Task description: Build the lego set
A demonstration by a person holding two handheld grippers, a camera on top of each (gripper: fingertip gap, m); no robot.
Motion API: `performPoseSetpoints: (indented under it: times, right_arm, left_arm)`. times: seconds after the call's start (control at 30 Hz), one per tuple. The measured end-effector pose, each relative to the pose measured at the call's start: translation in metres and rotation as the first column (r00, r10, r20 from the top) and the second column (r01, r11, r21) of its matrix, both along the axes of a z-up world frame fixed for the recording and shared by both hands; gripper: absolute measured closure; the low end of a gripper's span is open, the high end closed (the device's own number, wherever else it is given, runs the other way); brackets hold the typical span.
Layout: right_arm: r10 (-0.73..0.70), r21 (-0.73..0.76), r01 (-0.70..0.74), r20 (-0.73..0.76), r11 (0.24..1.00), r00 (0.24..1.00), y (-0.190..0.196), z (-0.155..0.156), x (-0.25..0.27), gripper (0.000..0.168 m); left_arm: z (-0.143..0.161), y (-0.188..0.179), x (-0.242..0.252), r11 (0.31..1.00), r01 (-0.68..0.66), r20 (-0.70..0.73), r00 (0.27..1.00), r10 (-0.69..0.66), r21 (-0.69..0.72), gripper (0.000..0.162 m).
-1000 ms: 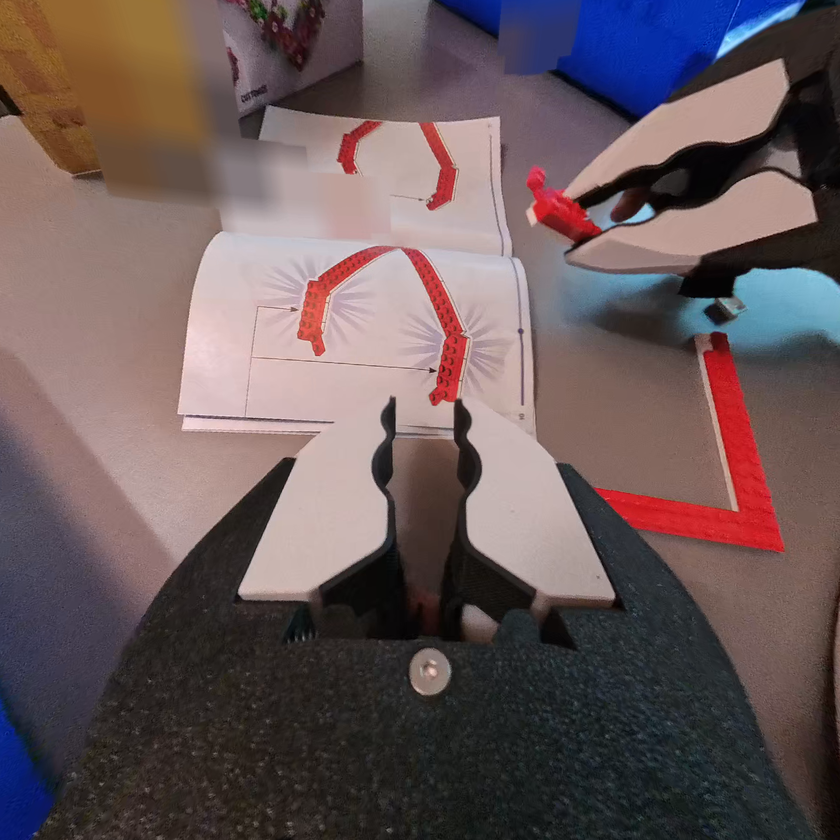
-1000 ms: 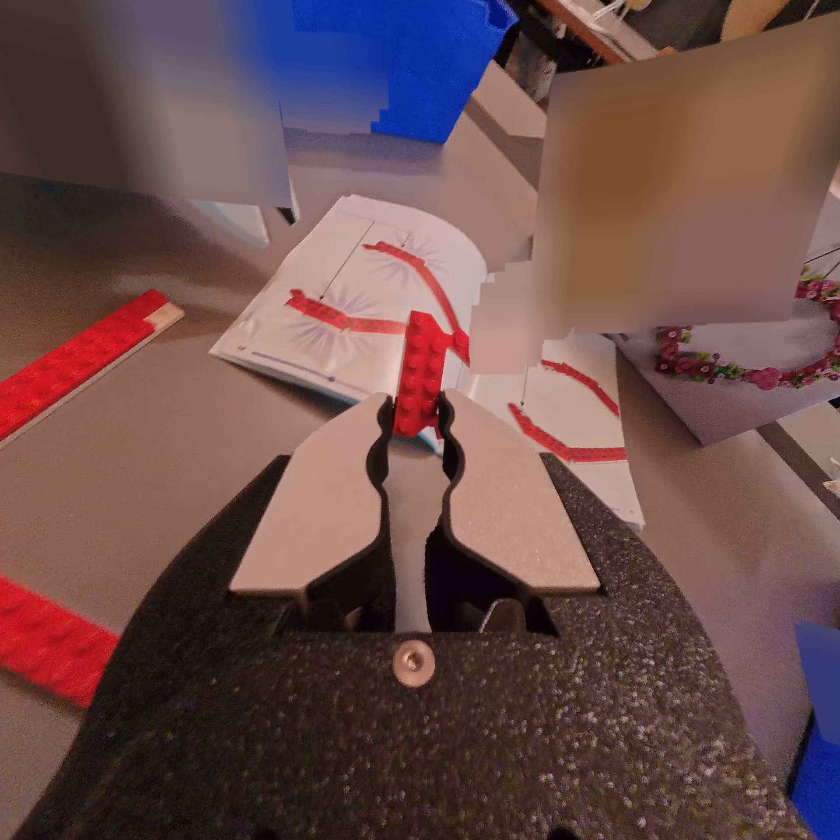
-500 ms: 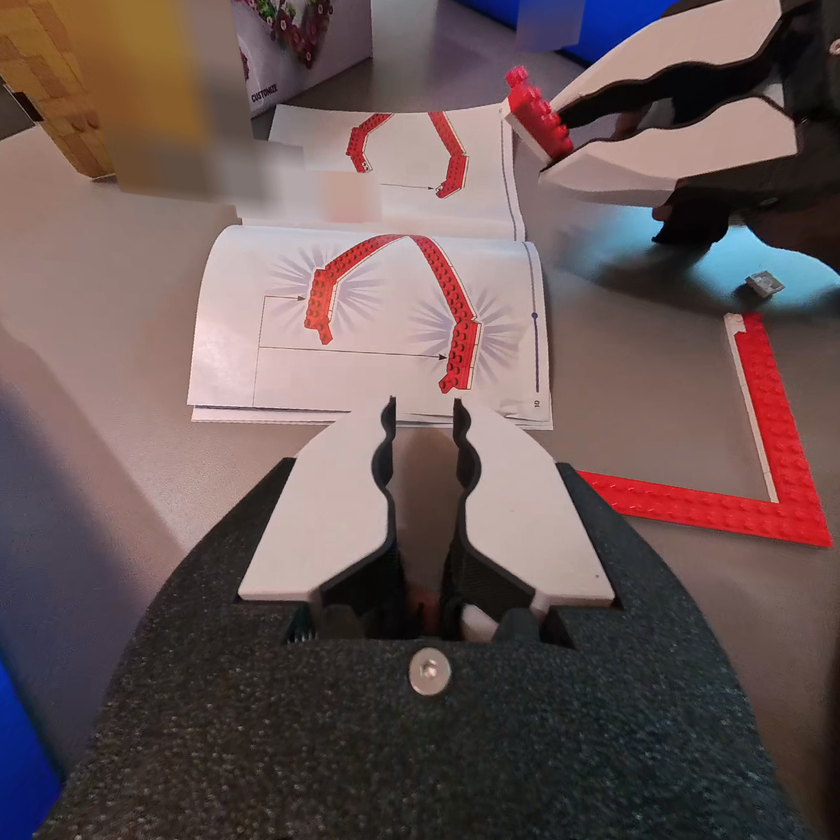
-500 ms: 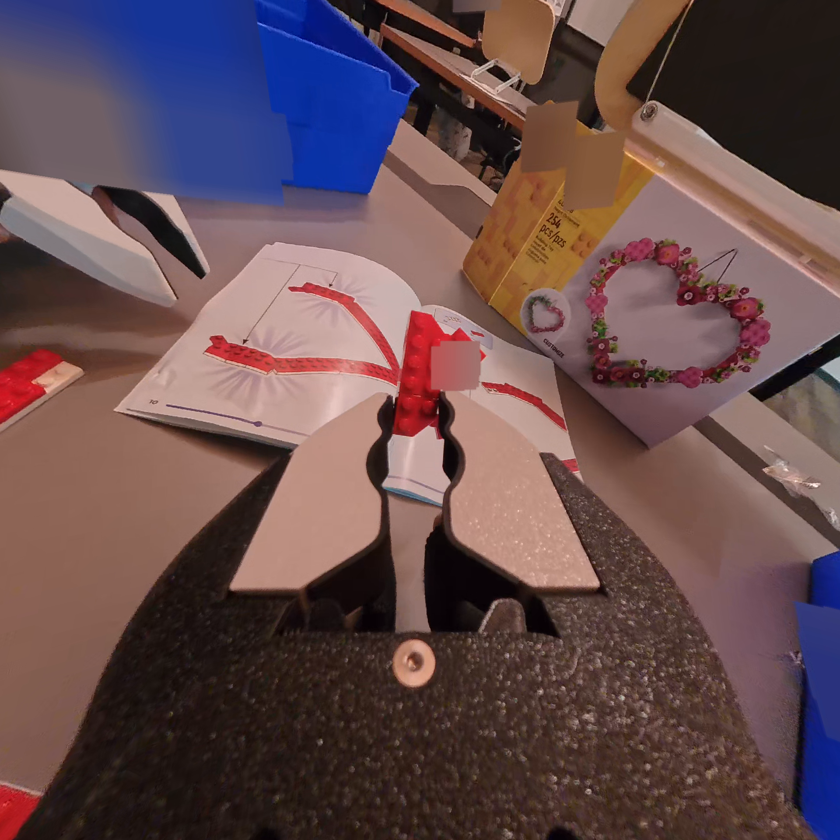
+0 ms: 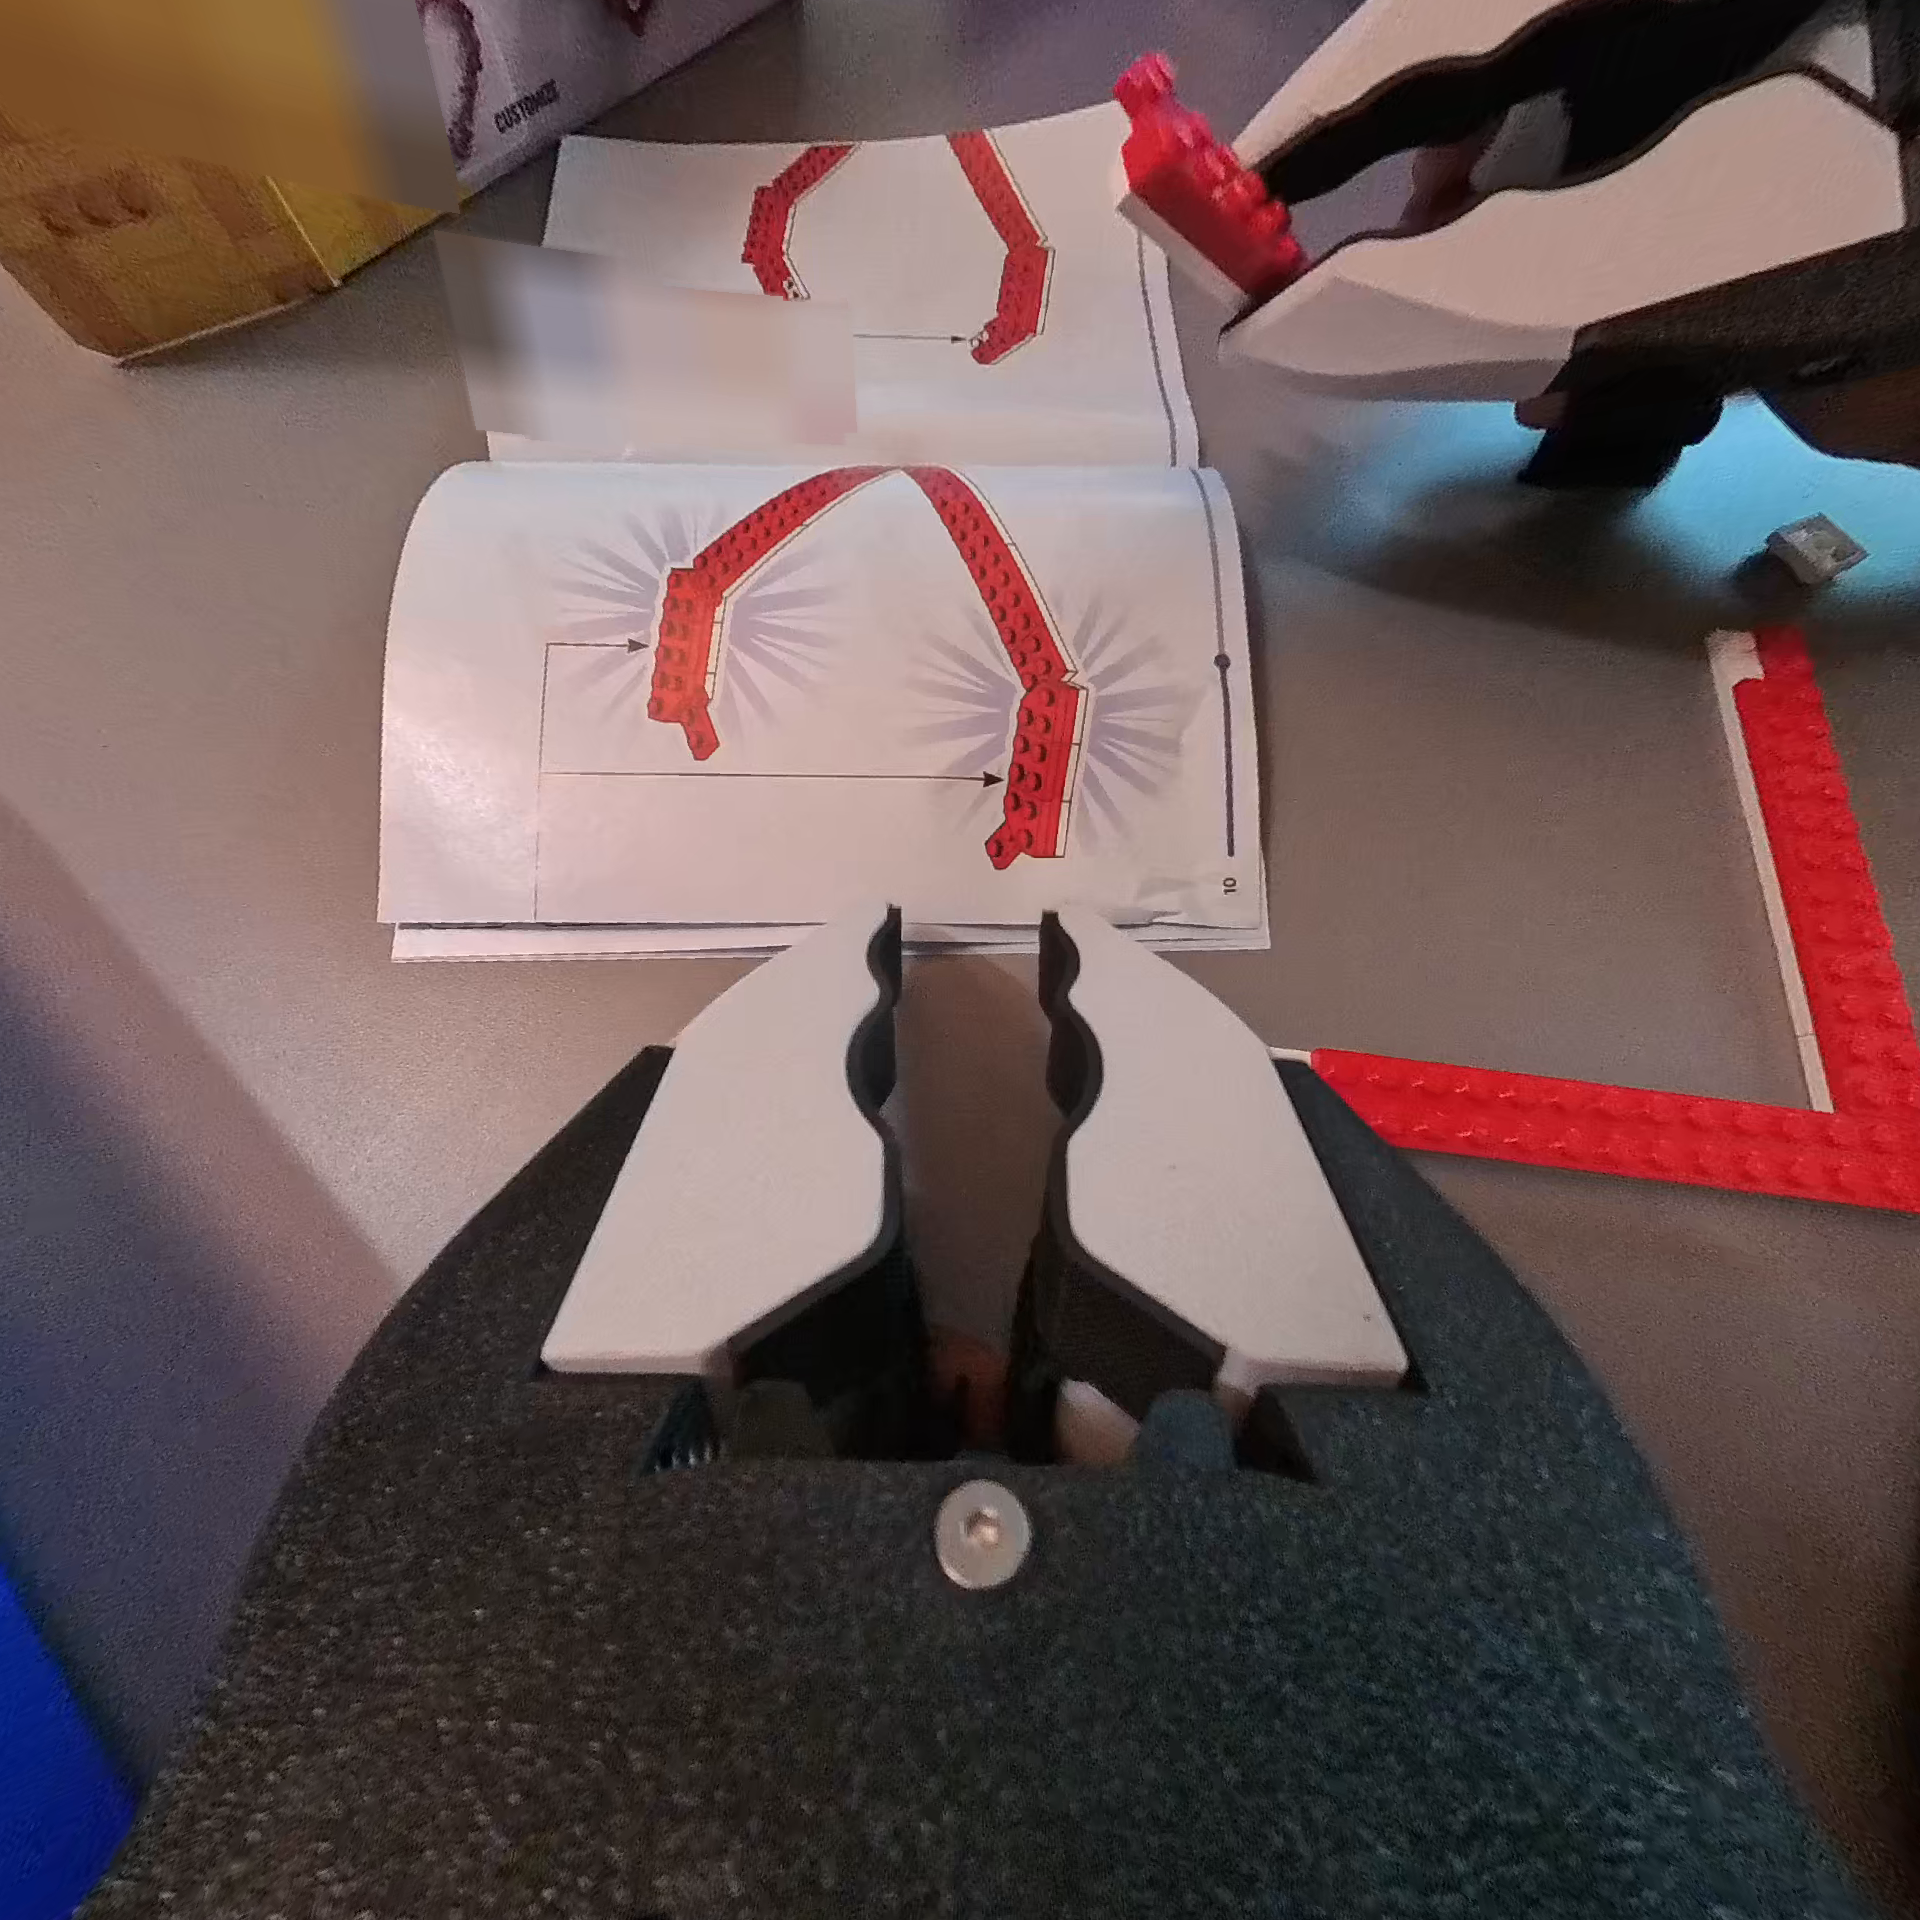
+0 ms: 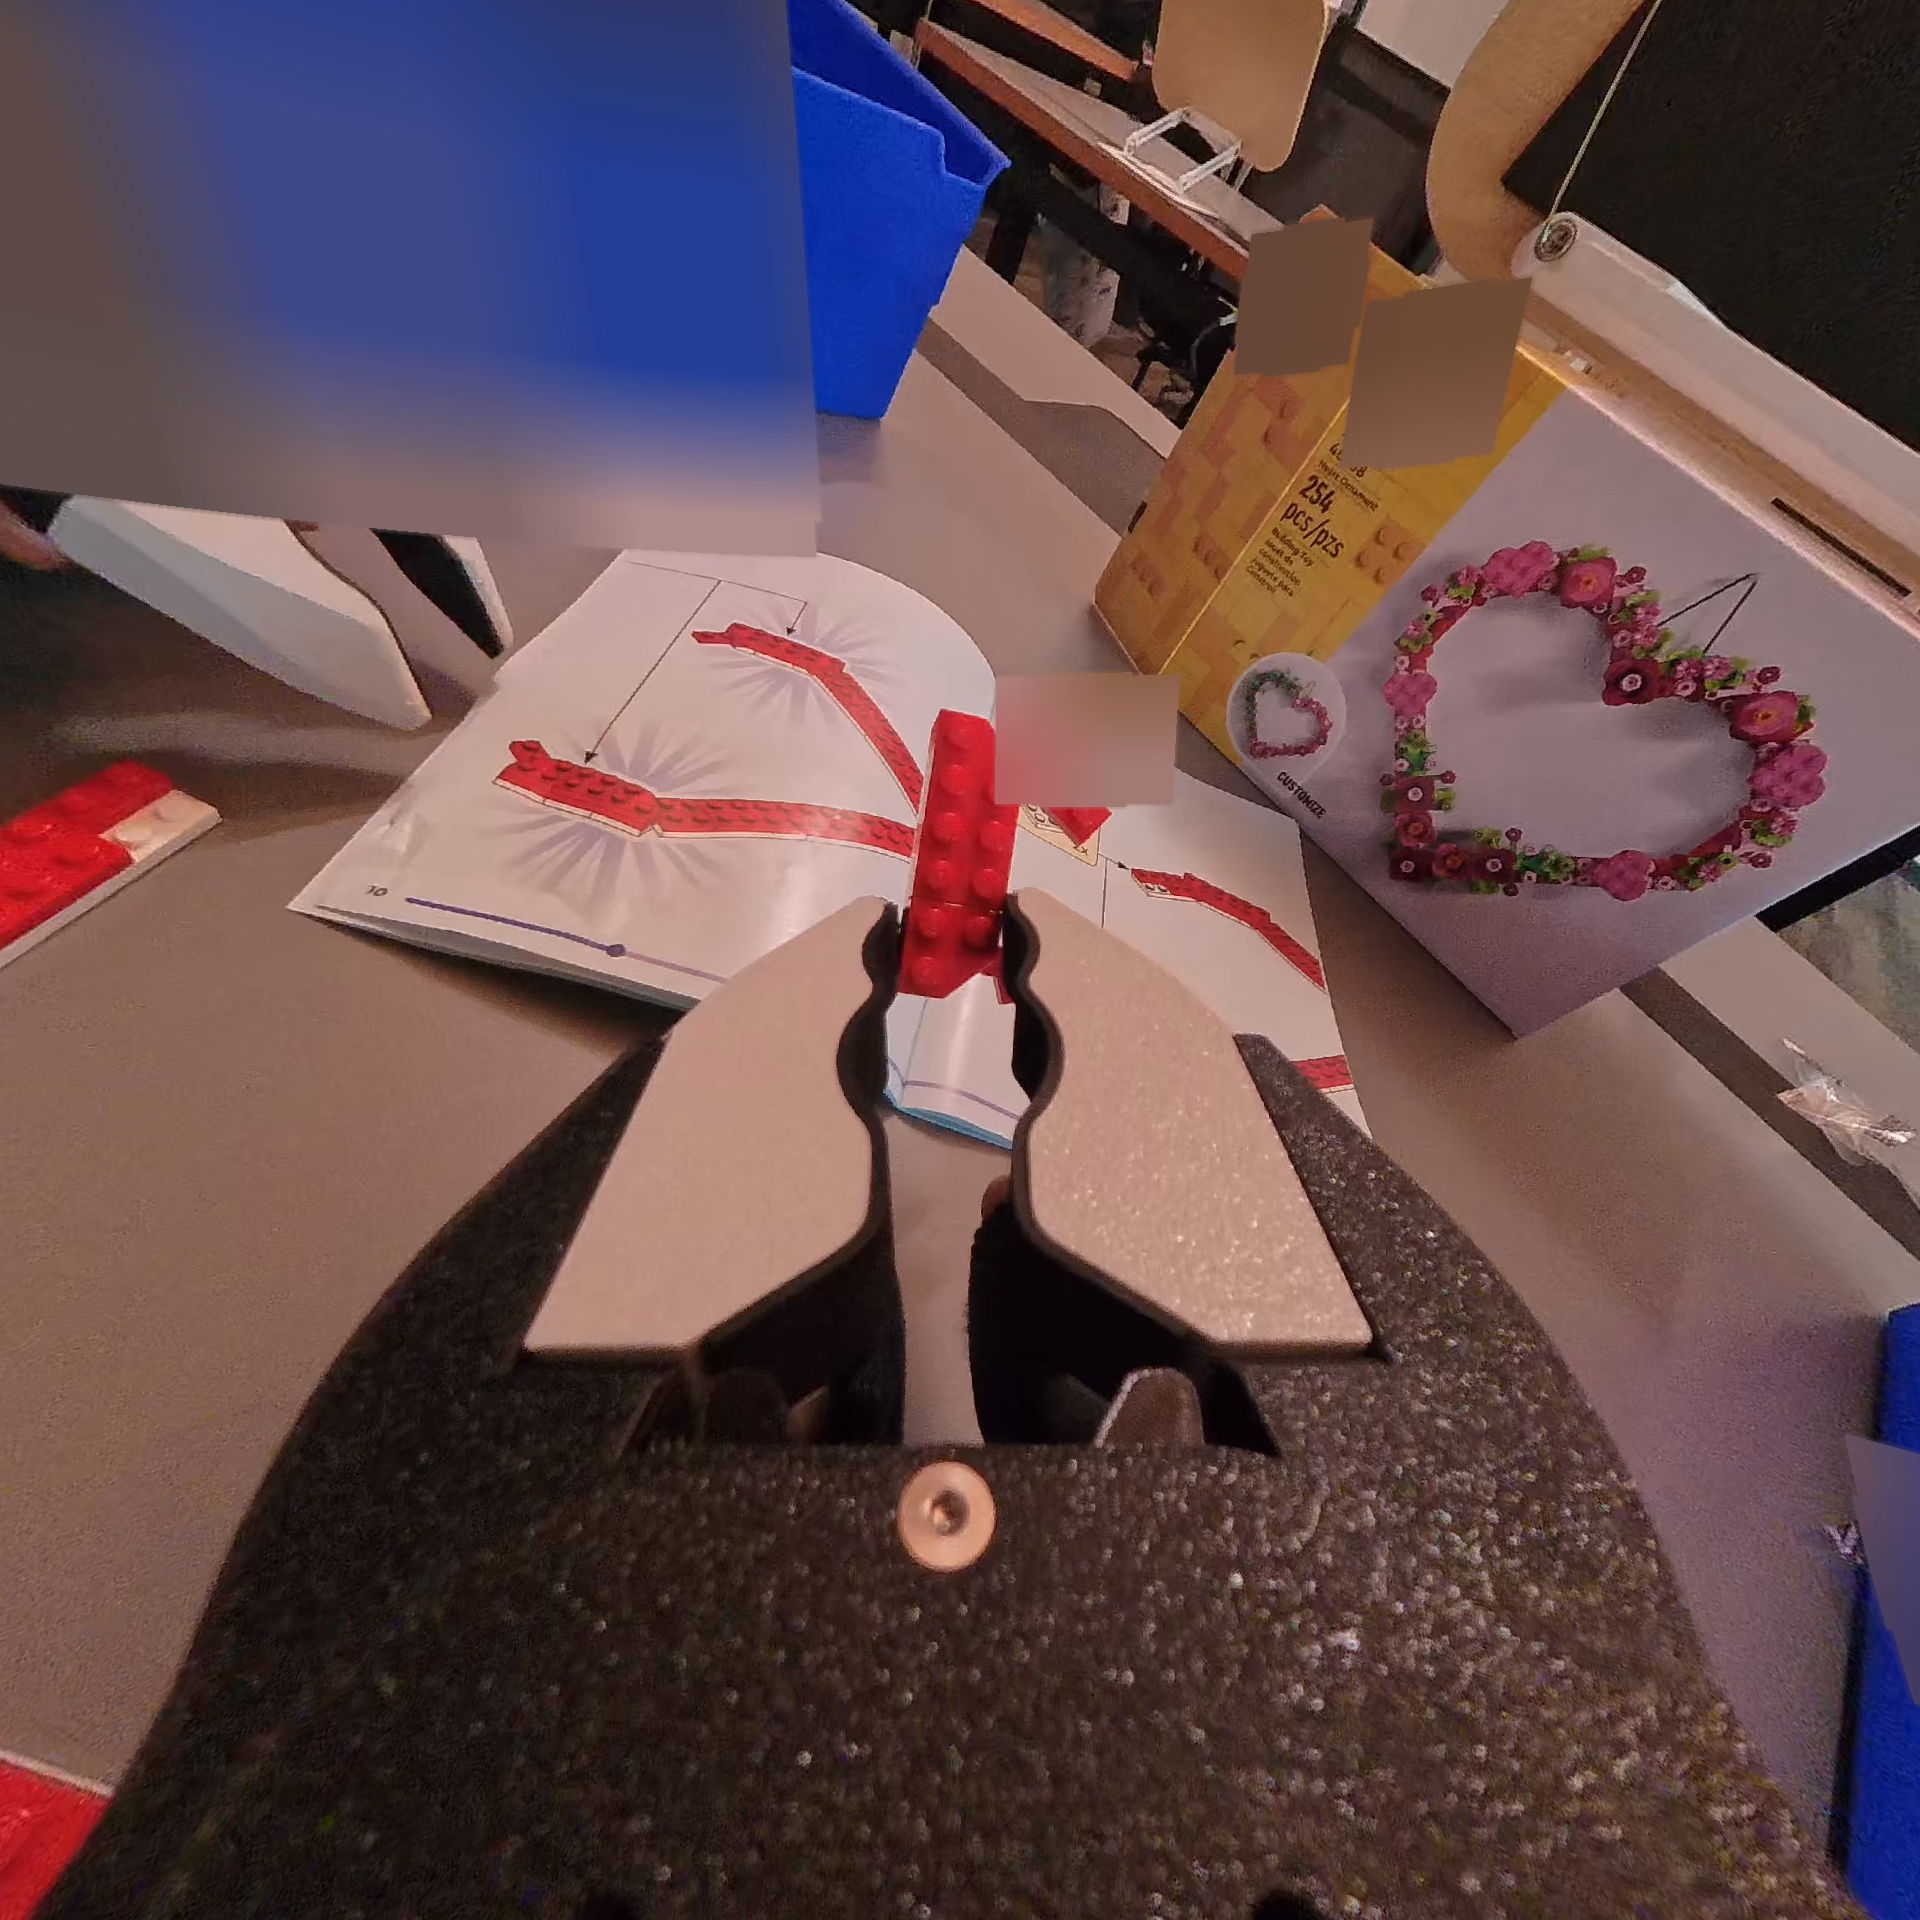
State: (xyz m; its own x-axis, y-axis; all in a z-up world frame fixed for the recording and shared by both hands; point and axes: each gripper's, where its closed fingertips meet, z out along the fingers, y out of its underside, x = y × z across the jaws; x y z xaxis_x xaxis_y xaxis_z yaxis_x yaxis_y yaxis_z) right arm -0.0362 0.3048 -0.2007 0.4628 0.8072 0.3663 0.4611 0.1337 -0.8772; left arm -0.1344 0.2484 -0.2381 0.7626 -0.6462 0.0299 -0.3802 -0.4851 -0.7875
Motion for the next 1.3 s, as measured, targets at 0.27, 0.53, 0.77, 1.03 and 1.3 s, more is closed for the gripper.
performPoseSetpoints:
  times: [0.27, 0.53, 0.77, 1.03, 1.3]
  right_arm:
    - [0.006, 0.004, -0.006, 0.024, 1.0, 1.0, -0.001, -0.0028, -0.0014, 0.15]
    - [0.007, 0.002, -0.007, 0.036, 1.0, 0.999, -0.0011, -0.0044, -0.0019, 0.15]
    - [0.012, -0.001, -0.012, 0.047, 1.0, 0.999, -0.0016, -0.006, -0.0027, 0.15]
    - [0.014, 0.0, -0.014, 0.05, 1.0, 0.999, -0.0019, -0.0063, -0.0031, 0.15]
    - [0.014, 0.005, -0.014, 0.065, 1.0, 0.998, -0.002, -0.0077, -0.003, 0.15]
  left_arm:
    - [-0.0002, 0.0005, -0.0005, 1.0, -0.003, 0.013, 1.0, 0.004, -0.013, 0.136]
    - [-0.005, -0.001, 0.0014, 1.0, 0.013, -0.022, 1.0, -0.014, -0.026, 0.135]
    - [-0.0045, -0.0004, 0.0007, 0.999, 0.009, -0.009, 1.0, -0.009, -0.033, 0.134]
    - [-0.0071, -0.0011, 0.0013, 0.999, 0.016, -0.026, 1.0, -0.017, -0.04, 0.133]
    - [-0.0064, -0.001, 0.0011, 0.999, 0.016, -0.022, 1.0, -0.017, -0.036, 0.132]
